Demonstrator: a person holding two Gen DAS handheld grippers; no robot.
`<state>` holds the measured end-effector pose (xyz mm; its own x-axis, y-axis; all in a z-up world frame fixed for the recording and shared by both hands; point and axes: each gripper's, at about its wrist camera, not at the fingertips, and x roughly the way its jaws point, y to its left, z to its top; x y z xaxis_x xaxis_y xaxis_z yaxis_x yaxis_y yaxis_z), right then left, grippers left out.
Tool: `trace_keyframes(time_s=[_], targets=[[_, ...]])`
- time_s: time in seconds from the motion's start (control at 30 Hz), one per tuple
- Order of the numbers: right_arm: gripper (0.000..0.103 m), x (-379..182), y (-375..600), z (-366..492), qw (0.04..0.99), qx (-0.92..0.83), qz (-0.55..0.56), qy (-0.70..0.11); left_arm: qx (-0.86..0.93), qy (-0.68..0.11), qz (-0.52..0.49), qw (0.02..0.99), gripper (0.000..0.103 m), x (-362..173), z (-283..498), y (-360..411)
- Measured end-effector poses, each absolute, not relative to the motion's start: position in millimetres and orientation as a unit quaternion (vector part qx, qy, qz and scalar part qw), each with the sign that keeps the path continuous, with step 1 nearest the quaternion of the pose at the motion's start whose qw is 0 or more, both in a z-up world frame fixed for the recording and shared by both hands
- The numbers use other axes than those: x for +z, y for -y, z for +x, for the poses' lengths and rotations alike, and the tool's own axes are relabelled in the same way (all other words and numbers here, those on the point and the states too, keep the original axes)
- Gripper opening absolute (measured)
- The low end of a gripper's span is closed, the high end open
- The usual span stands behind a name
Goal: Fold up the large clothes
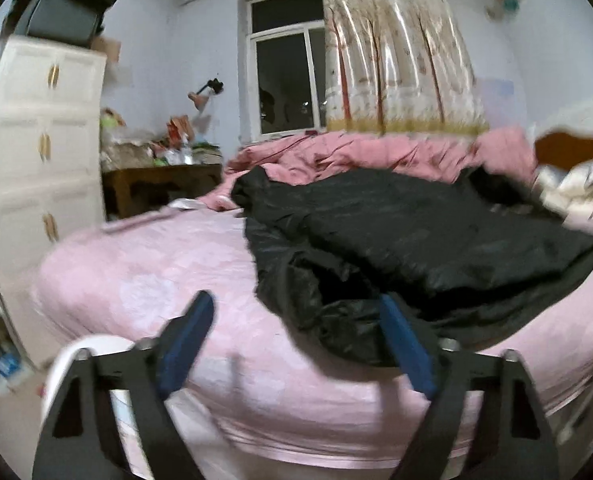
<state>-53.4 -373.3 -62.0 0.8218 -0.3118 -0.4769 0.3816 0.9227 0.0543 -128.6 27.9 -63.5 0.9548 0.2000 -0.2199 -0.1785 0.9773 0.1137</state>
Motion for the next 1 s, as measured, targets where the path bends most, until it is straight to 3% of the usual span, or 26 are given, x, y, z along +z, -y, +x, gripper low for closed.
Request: trace_keyframes(time_s=[0.07,0.13,0.23,0.37,0.5,0.57,0.7,0.83,1.0], targets=[[0.005,-61.4,373.8,-53.1,0.952,-0.181,0.076,-0.237,0.118,-0.134,0.053,0.982,0.054,-63.4,-115.4,-34.6],[0.005,-60.7,374.8,-53.3,0.952,-0.176,0.082,-0.238,0.121,-0.166,0.030,0.978,0.052,-63.4,-102.4,-48.0],[0.005,-60.9,377.3,-53.7,0.952,-0.169,0.089,-0.239,0.106,-0.205,0.031,0.973,0.052,-67.2,-82.2,-54.1],[0.005,-60.7,375.1,-54.5,0.953,-0.174,0.073,-0.237,0.195,-0.147,0.069,0.967,0.052,-54.2,-85.2,-57.6],[0.005,-61.0,378.2,-55.4,0.952,-0.173,0.086,-0.236,0.227,-0.124,-0.058,0.964,0.065,-37.8,-104.7,-108.5],[0.005,-60.9,382.6,-56.0,0.952,-0.160,0.106,-0.238,0.239,-0.122,-0.085,0.960,0.066,-37.6,-110.2,-125.8],[0.004,-59.3,401.8,-63.5,0.941,-0.220,0.125,-0.225,0.323,-0.102,-0.105,0.935,0.058,-37.5,-125.5,-151.6],[0.004,-56.8,413.8,-68.2,0.951,-0.090,0.206,-0.214,0.256,-0.135,-0.127,0.949,0.052,-35.2,-117.1,-169.3],[0.004,-43.8,357.1,-75.7,0.974,-0.041,0.109,-0.192,0.262,-0.125,-0.094,0.952,0.050,-32.4,-117.7,-155.7]])
